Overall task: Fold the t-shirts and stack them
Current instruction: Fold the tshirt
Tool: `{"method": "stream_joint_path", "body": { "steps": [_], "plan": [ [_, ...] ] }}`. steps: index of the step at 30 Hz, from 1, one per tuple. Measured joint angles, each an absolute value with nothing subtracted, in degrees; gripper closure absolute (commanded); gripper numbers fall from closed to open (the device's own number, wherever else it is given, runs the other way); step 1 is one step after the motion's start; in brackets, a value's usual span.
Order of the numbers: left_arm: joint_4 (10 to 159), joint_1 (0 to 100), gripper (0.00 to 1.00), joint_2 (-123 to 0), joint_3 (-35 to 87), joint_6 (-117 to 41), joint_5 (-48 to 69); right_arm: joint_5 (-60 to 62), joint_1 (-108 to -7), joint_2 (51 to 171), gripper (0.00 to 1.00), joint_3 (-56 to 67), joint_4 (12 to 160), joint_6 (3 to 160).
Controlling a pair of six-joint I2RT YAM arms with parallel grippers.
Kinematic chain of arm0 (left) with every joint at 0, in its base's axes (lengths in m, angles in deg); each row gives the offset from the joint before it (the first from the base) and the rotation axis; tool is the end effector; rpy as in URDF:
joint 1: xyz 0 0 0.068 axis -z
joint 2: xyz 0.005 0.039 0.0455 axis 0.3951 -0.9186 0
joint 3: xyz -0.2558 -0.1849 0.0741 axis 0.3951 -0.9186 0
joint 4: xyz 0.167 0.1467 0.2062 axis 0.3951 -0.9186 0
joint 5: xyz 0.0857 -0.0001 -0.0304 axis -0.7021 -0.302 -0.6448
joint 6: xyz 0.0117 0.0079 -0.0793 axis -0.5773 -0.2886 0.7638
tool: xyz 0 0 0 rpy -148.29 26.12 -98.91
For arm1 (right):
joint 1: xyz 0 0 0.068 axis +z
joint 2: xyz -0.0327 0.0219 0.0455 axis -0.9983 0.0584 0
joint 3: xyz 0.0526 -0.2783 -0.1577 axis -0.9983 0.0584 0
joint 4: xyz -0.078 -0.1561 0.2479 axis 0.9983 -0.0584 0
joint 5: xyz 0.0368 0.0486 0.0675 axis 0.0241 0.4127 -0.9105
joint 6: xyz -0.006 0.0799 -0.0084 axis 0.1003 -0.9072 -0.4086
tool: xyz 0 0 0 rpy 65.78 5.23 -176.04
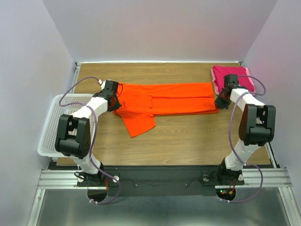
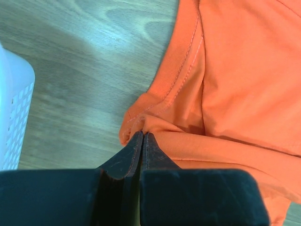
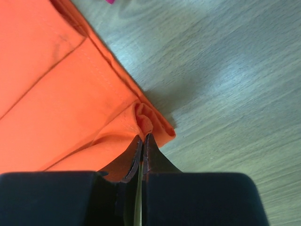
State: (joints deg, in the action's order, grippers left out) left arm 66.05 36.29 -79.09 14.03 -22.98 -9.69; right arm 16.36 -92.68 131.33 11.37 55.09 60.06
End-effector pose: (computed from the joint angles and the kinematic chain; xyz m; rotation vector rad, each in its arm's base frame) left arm 0.3969 -0.0772 0.2183 -0.3746 2.3714 -0.0710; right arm 0.4220 -0.0538 0.1963 0.8216 2.5275 -0.0505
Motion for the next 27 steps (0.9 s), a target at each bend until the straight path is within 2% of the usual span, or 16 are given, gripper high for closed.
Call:
{"method": "stream_joint_path", "body": {
  "steps": [24,26,27],
  "plan": [
    [68.67,35.48,1.00,-80.88,16.08,-23.52,-8.86,16.73,-92.68,135.12,0.97,8.16,55.04,58.42],
    [69.46,35.44,0.97,-81.36,16.08,-23.52,-8.51,16.68,-92.68,136.06,0.94,8.16,55.09,58.37],
    [69.77,35.39,0.92,-81.49,16.08,-23.52,-8.36,16.66,-92.68,136.45,0.91,8.16,55.09,58.33]
  ]
}}
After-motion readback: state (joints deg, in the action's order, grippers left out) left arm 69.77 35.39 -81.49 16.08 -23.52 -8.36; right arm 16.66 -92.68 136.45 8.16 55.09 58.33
